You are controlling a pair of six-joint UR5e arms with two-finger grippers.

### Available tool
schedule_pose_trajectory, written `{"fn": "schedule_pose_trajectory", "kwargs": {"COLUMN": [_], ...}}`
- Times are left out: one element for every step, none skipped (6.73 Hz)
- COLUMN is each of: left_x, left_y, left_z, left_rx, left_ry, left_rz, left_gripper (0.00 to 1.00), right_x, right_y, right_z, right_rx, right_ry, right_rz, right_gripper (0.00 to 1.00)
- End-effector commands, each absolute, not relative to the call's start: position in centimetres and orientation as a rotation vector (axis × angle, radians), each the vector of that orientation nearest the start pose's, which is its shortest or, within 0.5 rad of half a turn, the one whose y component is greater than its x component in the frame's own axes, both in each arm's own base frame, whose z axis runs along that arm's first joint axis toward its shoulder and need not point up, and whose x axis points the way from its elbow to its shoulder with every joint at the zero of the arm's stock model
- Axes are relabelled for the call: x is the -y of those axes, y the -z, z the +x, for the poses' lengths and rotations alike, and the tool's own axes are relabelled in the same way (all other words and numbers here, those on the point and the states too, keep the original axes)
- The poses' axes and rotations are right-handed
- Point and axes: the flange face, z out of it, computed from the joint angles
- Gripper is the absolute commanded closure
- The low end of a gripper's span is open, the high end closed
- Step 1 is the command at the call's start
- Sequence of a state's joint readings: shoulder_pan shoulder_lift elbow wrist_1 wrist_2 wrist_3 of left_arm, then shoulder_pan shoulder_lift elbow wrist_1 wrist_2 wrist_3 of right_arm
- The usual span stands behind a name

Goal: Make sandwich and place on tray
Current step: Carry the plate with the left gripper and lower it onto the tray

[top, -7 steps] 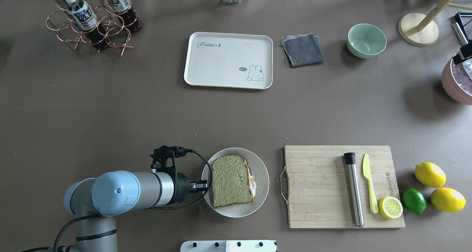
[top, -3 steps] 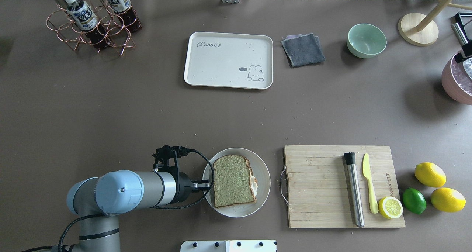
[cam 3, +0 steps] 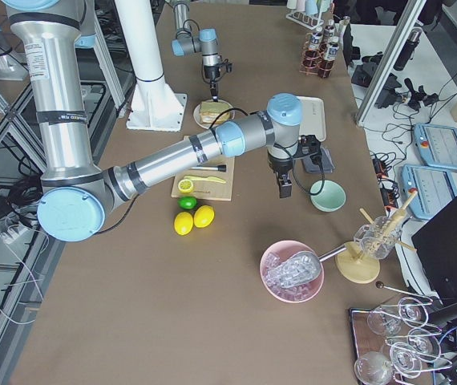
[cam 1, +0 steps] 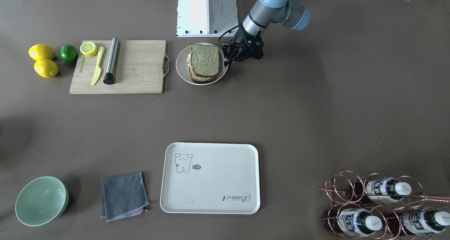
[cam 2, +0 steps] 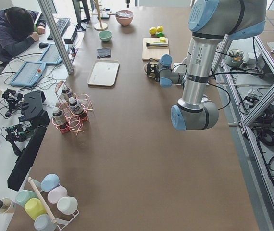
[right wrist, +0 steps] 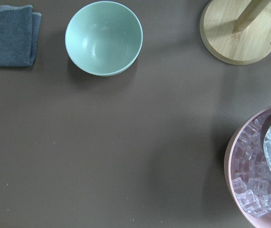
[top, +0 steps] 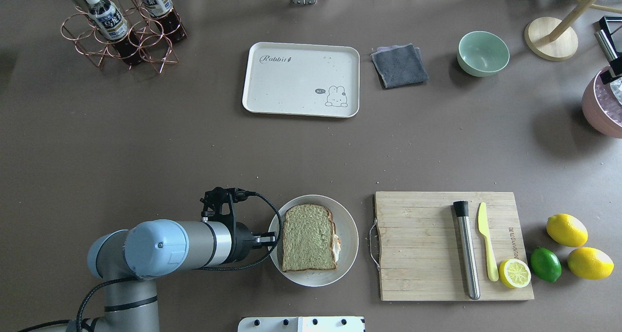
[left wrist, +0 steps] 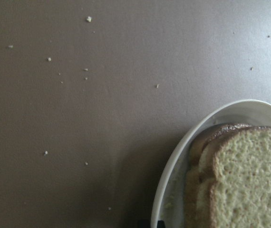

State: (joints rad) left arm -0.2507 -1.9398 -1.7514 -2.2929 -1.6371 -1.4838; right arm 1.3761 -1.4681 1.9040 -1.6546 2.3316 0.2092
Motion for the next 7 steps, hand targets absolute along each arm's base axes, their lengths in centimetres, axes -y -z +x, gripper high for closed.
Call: {"fn": "schedule_pose_trajectory", "kwargs": {"left_x": [30.6,33.4,35.9,38.6,43.0,47.5,52.3], "left_y": [-27.0,-26.7,-26.5,-25.8,-25.3,-25.4,-25.0], "left_z": [54.6,53.0,51.5,51.2,50.8,50.1,49.7], "left_rx": [-1.289,-1.295,-1.291,-1.282,-1.268,-1.247,-1.216], "left_ry": [0.128,0.134,0.118,0.111,0.118,0.128,0.151], "left_rz": [0.177,0.159,0.204,0.263,0.267,0.264,0.29], "left_gripper": [1.0,1.0,1.0,1.0,1.0,1.0,1.0], "right_x": [50.0,49.6,49.2,48.8,47.9,46.4,45.3], "right_y": [-49.5,-51.3,-52.9,-54.7,-56.4,-59.5,-63.1], "right_z": [-3.0,-2.5,-2.1,-1.8,0.1,1.4,4.2], "right_rx": [0.766,0.741,0.702,0.687,0.694,0.684,0.687], "right_ry": [0.157,0.195,0.186,0.17,0.121,0.076,-0.009], "right_rz": [0.141,0.137,0.118,0.087,0.06,0.002,-0.054], "right_gripper": [0.0,0.0,0.0,0.0,0.0,0.0,0.0]}}
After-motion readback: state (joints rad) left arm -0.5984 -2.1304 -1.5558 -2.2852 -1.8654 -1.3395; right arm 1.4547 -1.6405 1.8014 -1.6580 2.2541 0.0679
